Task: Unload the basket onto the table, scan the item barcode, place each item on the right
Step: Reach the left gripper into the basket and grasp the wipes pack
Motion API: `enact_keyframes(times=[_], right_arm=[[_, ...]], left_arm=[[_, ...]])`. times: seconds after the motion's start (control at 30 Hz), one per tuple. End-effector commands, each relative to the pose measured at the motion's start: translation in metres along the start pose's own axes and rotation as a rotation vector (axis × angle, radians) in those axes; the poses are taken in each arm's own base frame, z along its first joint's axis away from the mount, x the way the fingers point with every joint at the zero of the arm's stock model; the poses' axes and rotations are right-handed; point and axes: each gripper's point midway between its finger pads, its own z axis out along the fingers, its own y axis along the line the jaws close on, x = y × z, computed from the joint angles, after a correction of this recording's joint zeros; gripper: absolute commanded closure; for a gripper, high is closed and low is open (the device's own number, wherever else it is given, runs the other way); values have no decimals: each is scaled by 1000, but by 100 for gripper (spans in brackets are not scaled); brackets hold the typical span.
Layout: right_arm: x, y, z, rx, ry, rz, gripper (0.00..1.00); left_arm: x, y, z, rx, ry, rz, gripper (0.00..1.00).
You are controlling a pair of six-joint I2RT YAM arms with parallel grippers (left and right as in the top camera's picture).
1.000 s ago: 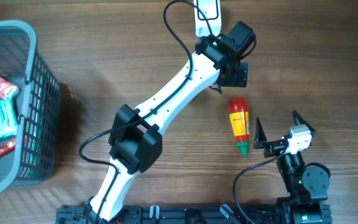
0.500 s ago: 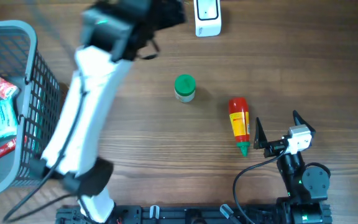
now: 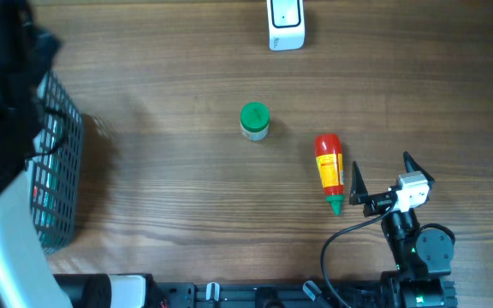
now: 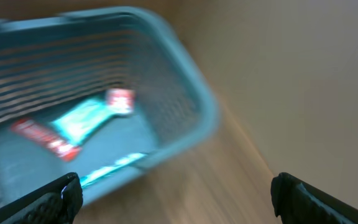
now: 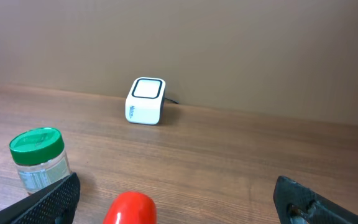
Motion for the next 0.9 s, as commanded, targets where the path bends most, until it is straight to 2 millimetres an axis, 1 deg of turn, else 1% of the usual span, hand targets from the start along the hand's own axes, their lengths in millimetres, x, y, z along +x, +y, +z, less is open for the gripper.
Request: enact_keyframes(times=[0.0,0.1,0.23,0.37,0.47,0.53,0.57,0.63,0.67,0.73,0.8,0.87], right_arm=[[-2,-2,0,14,-8,-18,0],[-2,-2,0,14,-8,-18,0],[-2,-2,0,14,-8,-19,0],[-2,-2,0,14,-8,-18,0],[-2,-2,0,14,-8,-18,0],[-2,-2,0,14,-8,-18,0],[-2,-2,0,14,-8,-18,0],[-2,-2,0,14,-8,-18,0],[-2,-2,0,14,-8,-18,0],[-2,-2,0,14,-8,-18,0],[-2,-2,0,14,-8,-18,0],[-2,-2,0,14,-8,-18,0]], left_arm=[[-16,49,37,-247,-35,-163,0],[-17,72,60,-354,-11,-160,0],[-4,99,89,-490,44,-137,0],[15,125,126,-609,100,-119,0],[31,150,156,-693,146,-134,0],[46,172,180,-743,196,-153,0],[53,180,193,-746,236,-125,0],[64,184,218,-695,316,-34,0],[71,180,235,-627,375,66,0],[84,171,259,-500,473,263,0],[96,170,279,-438,543,438,0],[103,172,292,-424,571,507,0]])
